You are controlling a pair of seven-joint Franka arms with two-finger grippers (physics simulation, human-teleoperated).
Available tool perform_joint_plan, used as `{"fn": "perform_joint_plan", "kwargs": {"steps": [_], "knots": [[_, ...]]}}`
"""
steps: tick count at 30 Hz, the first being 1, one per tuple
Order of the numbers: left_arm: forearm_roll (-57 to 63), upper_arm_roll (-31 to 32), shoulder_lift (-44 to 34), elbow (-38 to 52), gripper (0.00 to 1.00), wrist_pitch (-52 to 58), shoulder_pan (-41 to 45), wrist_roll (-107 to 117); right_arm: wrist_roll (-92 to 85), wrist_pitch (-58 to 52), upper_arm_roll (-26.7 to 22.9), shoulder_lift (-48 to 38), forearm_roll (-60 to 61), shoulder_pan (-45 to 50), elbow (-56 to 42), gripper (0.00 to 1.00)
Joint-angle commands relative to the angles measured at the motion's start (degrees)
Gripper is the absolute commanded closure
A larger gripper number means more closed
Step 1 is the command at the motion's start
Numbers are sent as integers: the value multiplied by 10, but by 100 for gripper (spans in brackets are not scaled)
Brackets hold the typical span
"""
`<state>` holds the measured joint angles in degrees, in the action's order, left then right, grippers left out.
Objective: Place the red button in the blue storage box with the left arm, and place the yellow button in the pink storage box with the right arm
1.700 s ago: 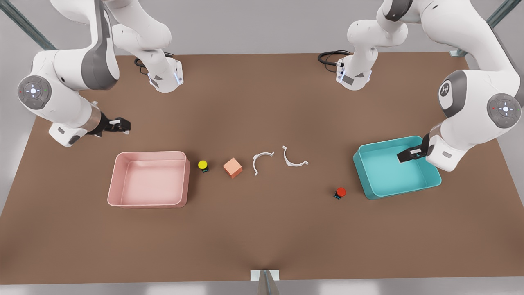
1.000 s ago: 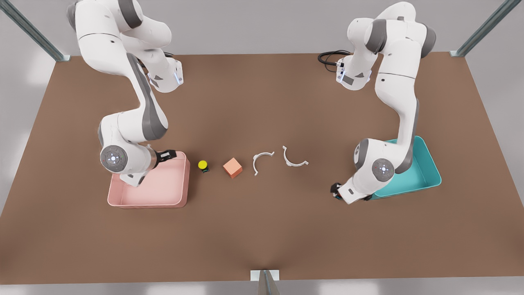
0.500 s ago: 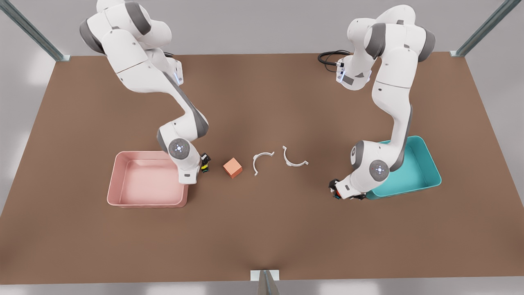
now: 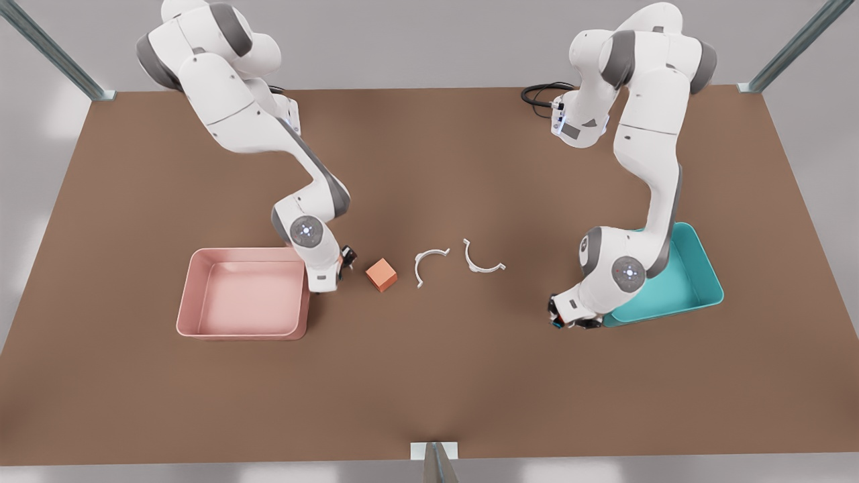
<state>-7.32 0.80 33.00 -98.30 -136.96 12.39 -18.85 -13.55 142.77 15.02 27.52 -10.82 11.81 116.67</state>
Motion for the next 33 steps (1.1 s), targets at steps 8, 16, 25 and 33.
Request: {"fn": "perform_joint_plan", "kwargs": {"steps": [8, 16, 25, 33], "knots": [[5, -37, -131, -8, 48, 239, -118, -280, 7, 75, 3, -4, 2, 1, 49, 0], [-20, -38, -139, -150, 0, 182, -207, -437, 26, 93, 4, -26, 2, 1, 100, 0], [2, -32, -164, 26, 0, 299, -94, 181, 38, 110, 3, -19, 3, 1, 113, 7], [71, -32, -254, 141, 0, 487, -73, 221, 36, 101, 3, -33, 3, -3, 108, 57]]}}
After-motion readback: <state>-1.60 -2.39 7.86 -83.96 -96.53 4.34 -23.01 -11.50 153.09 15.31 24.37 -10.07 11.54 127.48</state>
